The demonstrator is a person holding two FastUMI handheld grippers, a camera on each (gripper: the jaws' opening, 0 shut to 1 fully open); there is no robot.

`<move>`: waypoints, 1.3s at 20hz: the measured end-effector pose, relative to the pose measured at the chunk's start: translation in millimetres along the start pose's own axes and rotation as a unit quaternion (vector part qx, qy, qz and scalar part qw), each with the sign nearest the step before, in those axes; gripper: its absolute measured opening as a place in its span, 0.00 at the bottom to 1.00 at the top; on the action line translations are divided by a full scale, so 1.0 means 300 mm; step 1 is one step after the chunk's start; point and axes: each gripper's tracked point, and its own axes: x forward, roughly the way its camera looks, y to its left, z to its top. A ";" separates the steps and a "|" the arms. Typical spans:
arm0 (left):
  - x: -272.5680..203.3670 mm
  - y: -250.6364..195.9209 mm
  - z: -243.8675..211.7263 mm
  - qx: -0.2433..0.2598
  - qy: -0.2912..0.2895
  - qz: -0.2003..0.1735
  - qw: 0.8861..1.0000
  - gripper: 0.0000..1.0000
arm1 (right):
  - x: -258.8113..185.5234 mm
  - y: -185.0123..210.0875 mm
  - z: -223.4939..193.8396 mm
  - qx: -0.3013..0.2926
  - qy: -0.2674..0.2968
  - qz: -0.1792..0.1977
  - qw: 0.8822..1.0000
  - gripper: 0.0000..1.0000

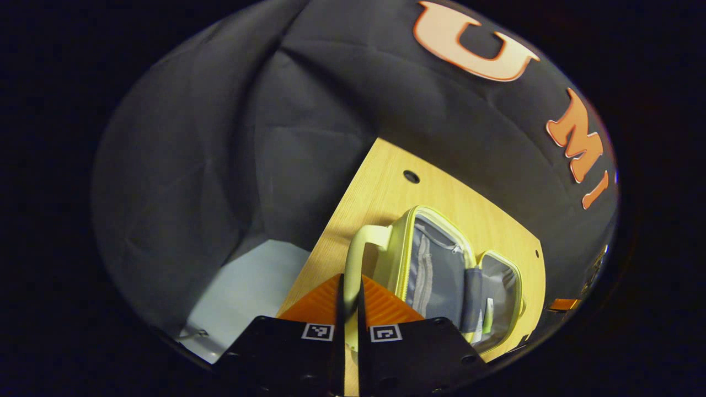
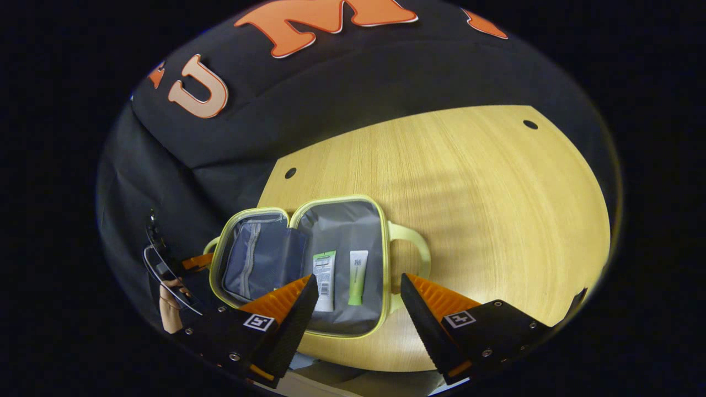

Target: First open the suitcase, pack the skin care products into it, and then close the suitcase.

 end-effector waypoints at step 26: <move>-0.232 -1.502 -0.341 0.278 -0.025 -0.036 0.960 0.10 | -0.486 -0.703 0.299 -0.077 -0.136 -0.030 0.987 0.96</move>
